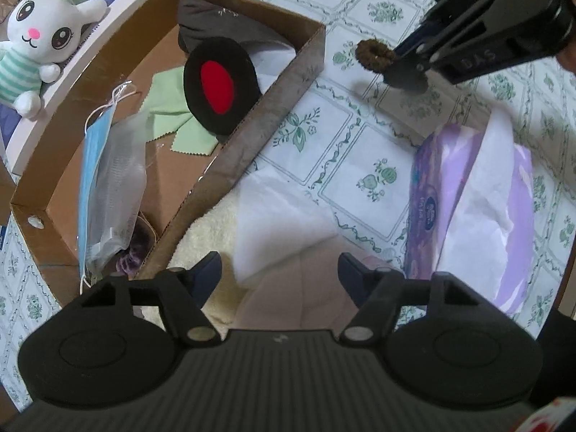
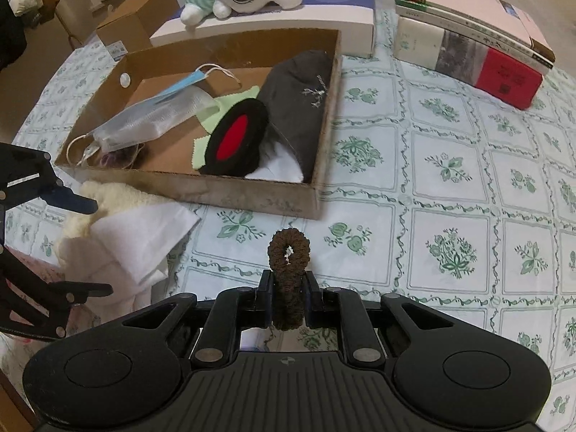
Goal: Organize soft objects
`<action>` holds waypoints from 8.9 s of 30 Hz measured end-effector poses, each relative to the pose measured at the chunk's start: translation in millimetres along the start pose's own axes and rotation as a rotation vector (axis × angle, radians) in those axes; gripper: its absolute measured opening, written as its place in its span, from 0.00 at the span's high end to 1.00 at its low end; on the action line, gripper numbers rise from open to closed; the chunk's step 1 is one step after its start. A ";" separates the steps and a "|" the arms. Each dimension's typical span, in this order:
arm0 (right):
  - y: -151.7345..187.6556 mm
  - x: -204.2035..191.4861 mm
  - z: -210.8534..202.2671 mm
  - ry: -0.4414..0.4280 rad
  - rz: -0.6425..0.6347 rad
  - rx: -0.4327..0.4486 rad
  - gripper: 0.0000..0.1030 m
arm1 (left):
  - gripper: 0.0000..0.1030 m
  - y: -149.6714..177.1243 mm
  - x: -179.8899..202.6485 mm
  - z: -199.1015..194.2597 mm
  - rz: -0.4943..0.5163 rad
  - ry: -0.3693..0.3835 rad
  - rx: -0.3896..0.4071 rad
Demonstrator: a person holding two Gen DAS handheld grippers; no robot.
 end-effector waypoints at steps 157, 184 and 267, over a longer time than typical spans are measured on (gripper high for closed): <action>251.0 -146.7 -108.7 0.011 0.150 0.568 0.37 | 0.02 287.1 122.7 -120.5 -0.845 -0.146 0.779; 246.1 -155.9 -82.8 0.009 0.137 0.453 0.37 | 0.02 286.5 118.1 -83.6 -0.849 -0.082 0.639; 9.1 -127.1 73.6 -0.268 -0.067 -0.194 0.38 | 0.04 131.3 -165.1 -2.3 -0.497 0.455 0.360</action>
Point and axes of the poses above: each gripper's, at about its wrist camera, not at the fingertips, and z roughly the way its jaws point, x to its right, y to its underside, the point moved 8 cm from there along z, roughly the way its jaws point, and after that the axes turned 7 degrees about -x, right-handed, at the moved point
